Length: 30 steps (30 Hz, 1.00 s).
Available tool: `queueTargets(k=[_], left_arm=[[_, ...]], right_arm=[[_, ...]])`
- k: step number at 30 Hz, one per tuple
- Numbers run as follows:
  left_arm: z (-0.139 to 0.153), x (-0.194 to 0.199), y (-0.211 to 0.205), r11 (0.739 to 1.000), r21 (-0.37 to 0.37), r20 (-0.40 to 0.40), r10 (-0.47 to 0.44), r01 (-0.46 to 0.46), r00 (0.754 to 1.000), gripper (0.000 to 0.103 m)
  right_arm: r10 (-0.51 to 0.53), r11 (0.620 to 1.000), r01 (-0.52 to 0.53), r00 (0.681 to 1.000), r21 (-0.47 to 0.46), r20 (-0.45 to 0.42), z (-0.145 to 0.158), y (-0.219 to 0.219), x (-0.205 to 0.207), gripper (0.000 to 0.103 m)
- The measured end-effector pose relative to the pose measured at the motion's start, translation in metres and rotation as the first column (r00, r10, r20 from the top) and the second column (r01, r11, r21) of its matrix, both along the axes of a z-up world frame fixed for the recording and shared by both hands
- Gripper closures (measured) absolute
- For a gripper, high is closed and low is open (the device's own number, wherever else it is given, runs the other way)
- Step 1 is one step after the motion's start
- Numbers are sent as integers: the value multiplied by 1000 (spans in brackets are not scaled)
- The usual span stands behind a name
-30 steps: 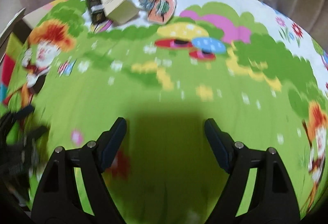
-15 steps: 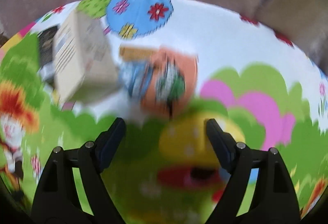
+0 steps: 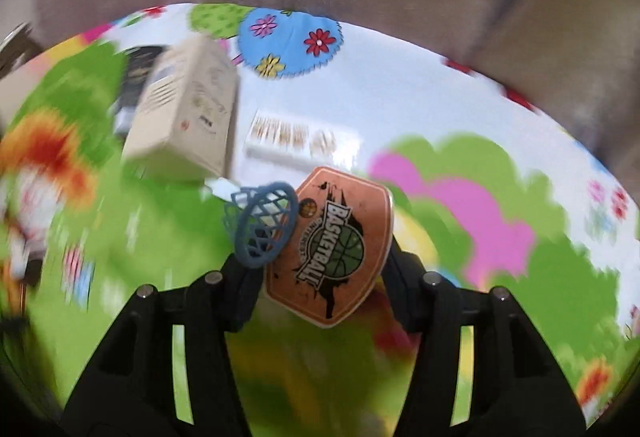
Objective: Organize rigid objects
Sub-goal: 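Grasp an orange basketball hoop toy with the right gripper while the left gripper grasps a beige barcoded box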
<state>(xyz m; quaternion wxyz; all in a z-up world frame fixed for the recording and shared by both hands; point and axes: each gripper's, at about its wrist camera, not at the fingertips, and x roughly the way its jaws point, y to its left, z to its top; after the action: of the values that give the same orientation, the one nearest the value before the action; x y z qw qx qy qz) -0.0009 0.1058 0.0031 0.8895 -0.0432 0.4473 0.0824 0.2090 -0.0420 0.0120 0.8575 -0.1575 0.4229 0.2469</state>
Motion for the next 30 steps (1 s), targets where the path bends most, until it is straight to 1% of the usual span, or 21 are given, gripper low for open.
queueTargets(k=[3, 6, 8, 10, 12, 13, 14, 16, 17, 20, 24, 26, 27, 28, 29, 30], left_arm=[[0, 1, 0, 1000, 0, -2, 0, 0, 1000, 0], [0, 4, 1, 1000, -1, -9, 3, -3, 1000, 0], [0, 9, 1, 1000, -3, -27, 16, -16, 1000, 0], [2, 20, 0, 998, -15, -67, 63, -64, 996, 0], [5, 41, -6, 997, -53, -82, 60, -64, 995, 0], [7, 56, -10, 994, -92, -73, 53, -60, 996, 0], [8, 68, -13, 992, -101, -62, 63, -69, 996, 0], [11, 97, -20, 992, -93, -38, 81, -84, 996, 0], [13, 115, -23, 992, -87, -20, 84, -86, 996, 0], [20, 174, -28, 992, -42, 6, 122, -122, 992, 0], [25, 229, -29, 987, 25, 29, 160, -161, 987, 1], [24, 241, -30, 991, 20, 39, 134, -135, 990, 34], [24, 243, -30, 993, 20, 27, 118, -119, 993, 47], [26, 238, -31, 994, 2, 31, 108, -108, 994, 48], [29, 227, -32, 995, -34, 48, 95, -93, 994, 50], [32, 211, -35, 996, -53, 61, 69, -66, 996, 51]], right_arm=[[5, 1000, -5, 1000, -1, 17, 8, -48, -48, 46], [-37, 999, 37, 999, 13, -11, 10, -102, -90, 46], [-72, 996, 73, 996, 44, -45, 9, -135, -117, 46], [-100, 994, 103, 993, 48, -58, 4, -157, -140, 46], [-125, 990, 130, 989, 61, -74, -2, -178, -159, 46], [-133, 987, 140, 987, 74, -85, -4, -184, -164, 46], [-147, 984, 154, 985, 86, -91, -6, -187, -168, 46], [-169, 976, 183, 979, 118, -117, -13, -195, -174, 45], [-175, 973, 189, 979, 133, -108, -12, -198, -178, 45], [-167, 975, 179, 981, 134, -98, -11, -198, -181, 45], [-149, 981, 155, 987, 113, -59, -13, -188, -183, 45], [-152, 979, 158, 987, 127, -57, -14, -190, -184, 45], [-152, 979, 158, 987, 132, -56, -14, -190, -184, 45], [-152, 978, 158, 987, 135, -55, -14, -191, -185, 45], [-152, 978, 158, 987, 137, -54, -14, -191, -185, 45], [-153, 977, 159, 987, 139, -51, -14, -191, -185, 45]])
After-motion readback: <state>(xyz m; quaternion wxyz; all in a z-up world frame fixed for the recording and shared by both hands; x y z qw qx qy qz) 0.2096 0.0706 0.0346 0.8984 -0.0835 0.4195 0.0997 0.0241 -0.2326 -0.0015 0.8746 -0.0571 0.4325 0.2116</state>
